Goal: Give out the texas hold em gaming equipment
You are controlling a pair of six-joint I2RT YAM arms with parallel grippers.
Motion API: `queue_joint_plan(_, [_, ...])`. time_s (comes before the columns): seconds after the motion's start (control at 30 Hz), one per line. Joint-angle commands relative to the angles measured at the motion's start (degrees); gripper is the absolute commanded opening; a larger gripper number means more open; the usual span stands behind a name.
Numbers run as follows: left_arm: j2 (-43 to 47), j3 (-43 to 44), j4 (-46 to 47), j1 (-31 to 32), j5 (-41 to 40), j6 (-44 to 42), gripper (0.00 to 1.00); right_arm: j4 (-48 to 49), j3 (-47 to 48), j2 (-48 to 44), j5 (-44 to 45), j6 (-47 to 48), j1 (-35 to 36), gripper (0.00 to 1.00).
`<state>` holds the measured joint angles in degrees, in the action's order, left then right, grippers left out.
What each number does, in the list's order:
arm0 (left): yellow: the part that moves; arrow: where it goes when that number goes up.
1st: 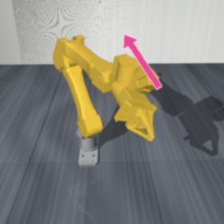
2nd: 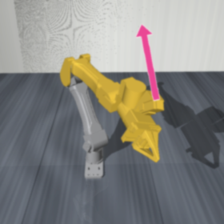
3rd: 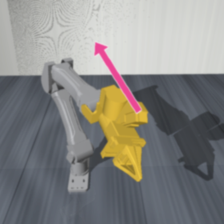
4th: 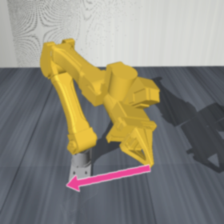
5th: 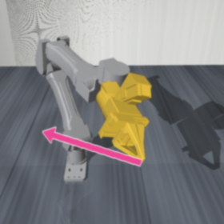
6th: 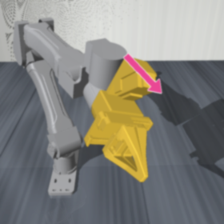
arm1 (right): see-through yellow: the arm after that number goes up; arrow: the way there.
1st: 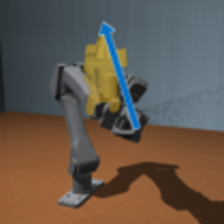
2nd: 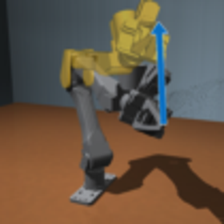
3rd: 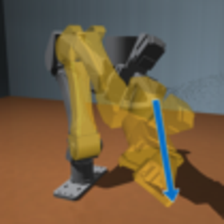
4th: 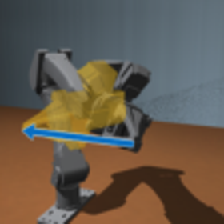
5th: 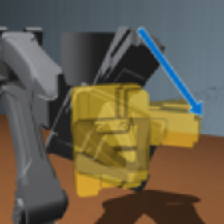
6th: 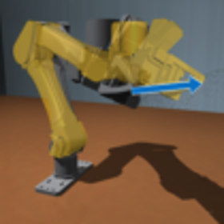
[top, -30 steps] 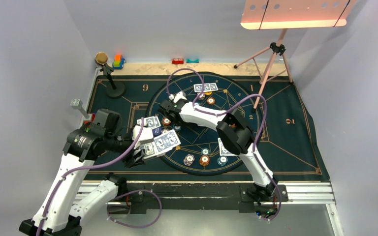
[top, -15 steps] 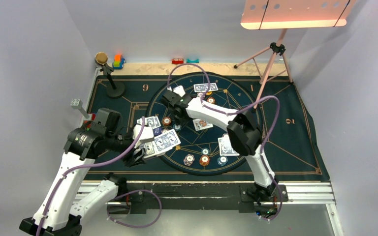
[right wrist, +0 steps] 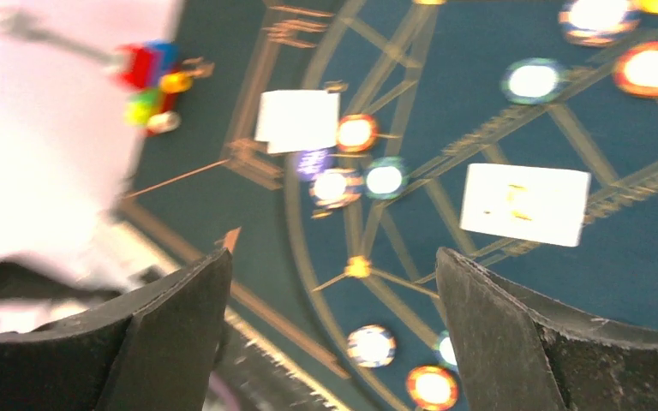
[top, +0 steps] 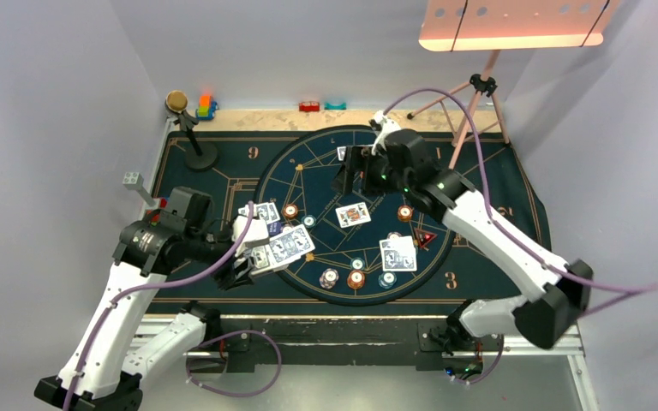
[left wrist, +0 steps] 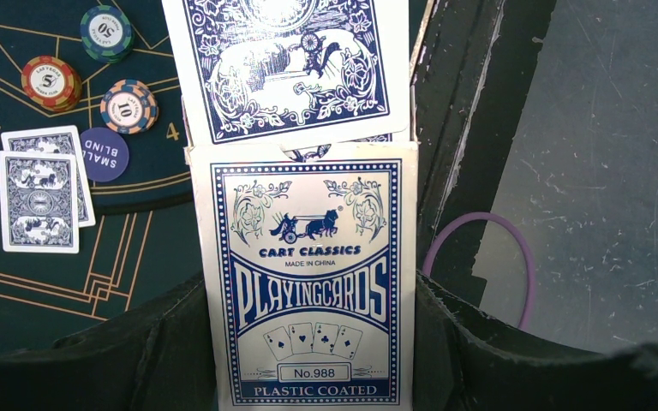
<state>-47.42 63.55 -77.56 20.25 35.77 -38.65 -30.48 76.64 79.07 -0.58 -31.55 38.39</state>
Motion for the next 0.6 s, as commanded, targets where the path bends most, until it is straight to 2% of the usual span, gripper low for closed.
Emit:
queue_joint_plan(0.0, [-0.26,2.19,1.71,-0.4,1.53,-1.24,0.0,20.16,-9.09,-6.77,-25.34,-7.53,0.74,0.92])
queue_joint_plan(0.07, [-0.49,2.19,2.04,-0.41,1.58,-1.17,0.0,25.24,-11.79,-7.18,-30.31,-11.19,1.22,0.93])
queue_joint_plan(0.17, [-0.73,2.24,2.51,-0.41,1.58,-0.86,0.0,28.83,-12.97,-5.76,-32.14,-14.01,4.25,0.94])
queue_joint_plan(0.33, [-0.74,2.36,2.93,-0.41,1.38,-0.53,0.0,26.37,-9.08,0.01,-31.18,-13.44,9.57,0.95])
queue_joint_plan(0.57, [-0.59,2.54,2.9,-0.4,1.22,-0.54,0.0,25.95,-9.61,2.25,-31.9,-13.78,11.0,0.96])
